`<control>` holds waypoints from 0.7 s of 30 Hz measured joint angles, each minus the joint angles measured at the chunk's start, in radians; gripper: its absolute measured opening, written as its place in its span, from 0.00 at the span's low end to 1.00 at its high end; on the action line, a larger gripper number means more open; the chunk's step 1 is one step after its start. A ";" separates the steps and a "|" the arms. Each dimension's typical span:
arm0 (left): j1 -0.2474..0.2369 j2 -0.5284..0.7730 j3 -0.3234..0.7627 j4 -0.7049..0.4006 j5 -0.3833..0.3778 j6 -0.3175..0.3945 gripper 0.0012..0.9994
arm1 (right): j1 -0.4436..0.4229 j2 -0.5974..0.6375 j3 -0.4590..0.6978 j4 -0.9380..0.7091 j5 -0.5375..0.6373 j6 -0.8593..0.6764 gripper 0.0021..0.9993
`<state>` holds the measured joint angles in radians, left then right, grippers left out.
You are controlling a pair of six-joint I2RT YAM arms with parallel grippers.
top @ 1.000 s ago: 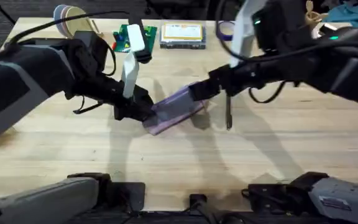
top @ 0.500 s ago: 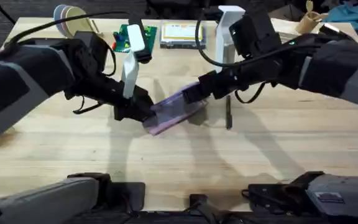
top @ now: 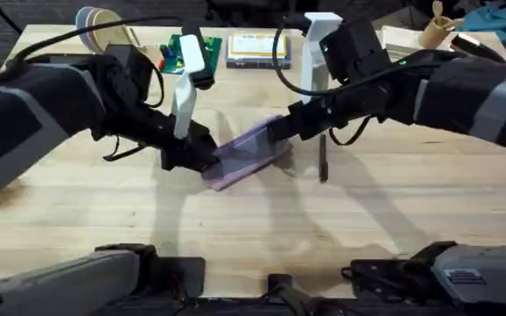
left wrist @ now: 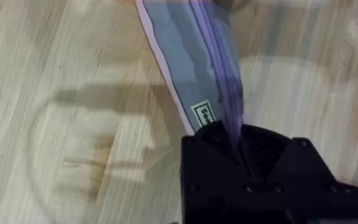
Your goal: Unzip the bag, pick up the pens from the table one at a time and place them inside, then zip the bag closed.
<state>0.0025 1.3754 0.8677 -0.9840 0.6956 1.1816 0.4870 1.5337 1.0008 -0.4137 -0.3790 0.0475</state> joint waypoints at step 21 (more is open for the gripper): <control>0.000 0.000 0.000 0.000 0.000 0.000 0.04 | 0.001 -0.023 0.000 -0.006 -0.003 0.000 0.03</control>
<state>0.0025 1.3754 0.8677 -0.9840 0.6956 1.1816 0.4881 1.5107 1.0004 -0.4198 -0.3820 0.0471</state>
